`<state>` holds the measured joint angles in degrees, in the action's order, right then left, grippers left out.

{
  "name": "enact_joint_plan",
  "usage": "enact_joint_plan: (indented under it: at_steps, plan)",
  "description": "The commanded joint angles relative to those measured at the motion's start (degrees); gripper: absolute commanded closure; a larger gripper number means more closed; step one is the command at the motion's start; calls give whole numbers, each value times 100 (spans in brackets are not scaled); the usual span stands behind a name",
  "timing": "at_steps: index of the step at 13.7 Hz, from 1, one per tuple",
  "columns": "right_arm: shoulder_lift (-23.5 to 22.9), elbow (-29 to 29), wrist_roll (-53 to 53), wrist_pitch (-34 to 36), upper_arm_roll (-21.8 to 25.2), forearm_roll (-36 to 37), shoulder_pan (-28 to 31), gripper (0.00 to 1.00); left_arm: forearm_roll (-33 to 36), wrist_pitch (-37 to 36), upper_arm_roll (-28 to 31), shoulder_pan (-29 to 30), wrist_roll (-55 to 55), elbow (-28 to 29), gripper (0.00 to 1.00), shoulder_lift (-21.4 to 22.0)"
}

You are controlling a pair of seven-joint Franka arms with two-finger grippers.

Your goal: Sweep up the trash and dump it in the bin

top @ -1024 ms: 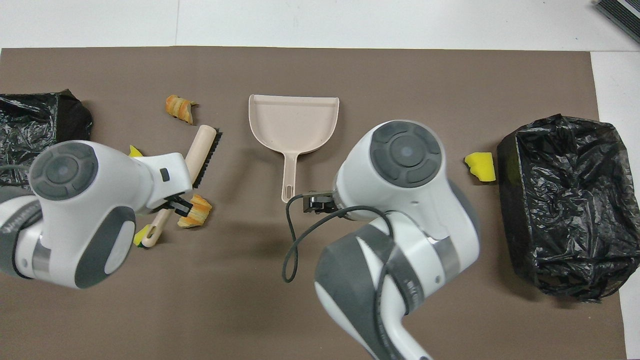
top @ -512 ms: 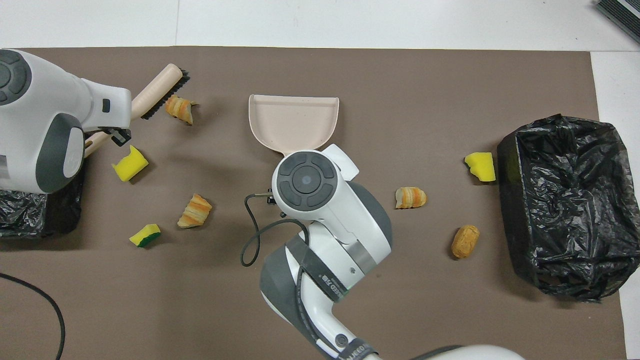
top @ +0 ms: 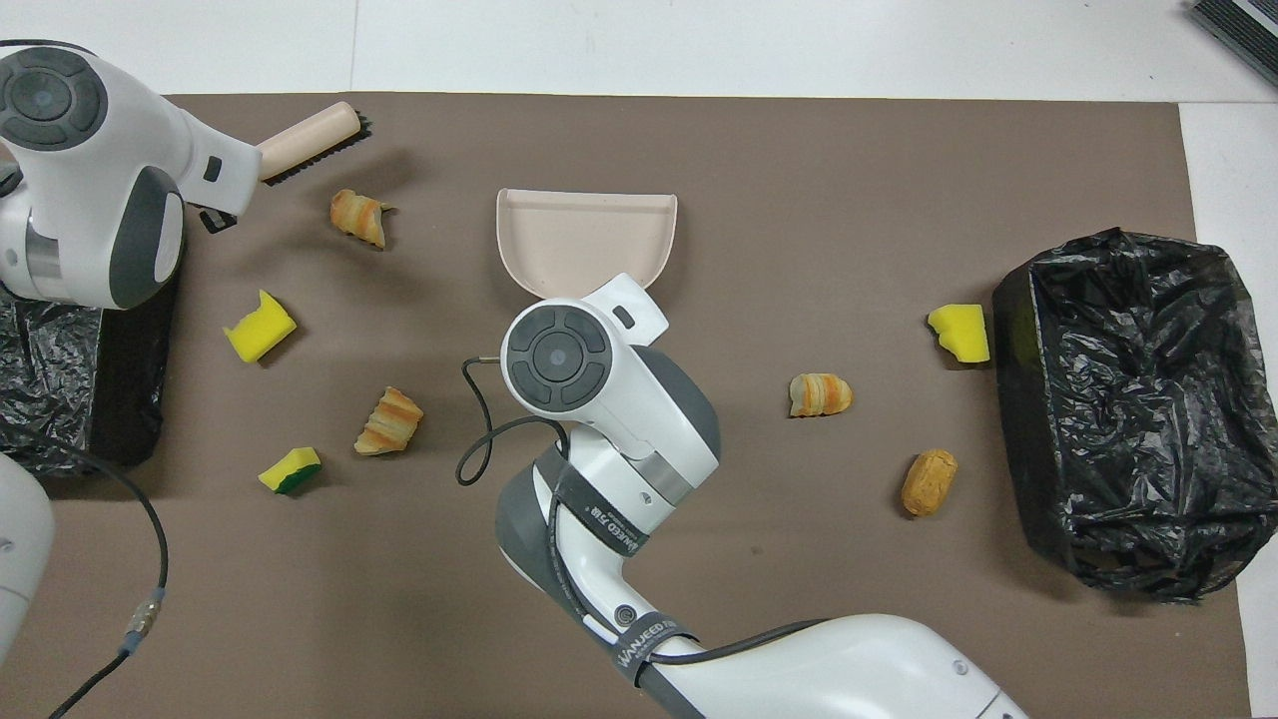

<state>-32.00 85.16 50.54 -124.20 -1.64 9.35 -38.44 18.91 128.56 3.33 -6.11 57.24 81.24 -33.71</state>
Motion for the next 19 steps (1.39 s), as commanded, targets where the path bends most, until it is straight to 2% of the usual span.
enact_joint_plan:
  at_steps: [1, 3, 5, 6, 8, 9, 11, 13, 15, 17, 19]
  plan:
    - [-61, -140, 211, -43, 6, 208, -76, 38, 332, 3, -52, -13, 260, 31, 100, -84]
    - [-61, -131, 202, -43, 6, 217, -67, 73, 297, -24, -52, -74, 638, 626, 100, 274]
    - [-61, -122, 176, -52, 6, 234, -32, 94, 289, -23, -61, -66, 692, 1365, 100, 793]
    - [-61, -122, 141, -52, -2, 234, -23, 96, 271, -41, -61, -75, 675, 1725, 100, 1065]
    - [-61, -122, 114, -25, 6, 234, -5, 96, 271, -41, -69, -101, 622, 2481, 100, 1601]
    - [-61, -131, 114, -34, 6, 226, -5, 85, 271, -59, -69, -110, 604, 2754, 100, 1830]
    - [-61, -122, 114, -52, 6, 208, 21, 36, 262, -286, -78, -223, 421, 3168, 100, 2200]
    - [-61, -105, 123, -191, 6, 164, 39, 36, 253, -698, -96, -390, -236, 3424, 100, 2490]
    - [-61, -69, 114, -227, 6, 164, 39, 44, 192, -1006, -105, -549, -887, 3495, 100, 2754]
    - [-61, 9, -52, -288, -3, 129, 91, 44, -132, -1506, -87, -549, -1467, 3495, 100, 3088]
    - [-61, 89, -88, -350, -3, 138, 83, 45, -160, -1903, -70, -453, -1872, 3530, 100, 3378]
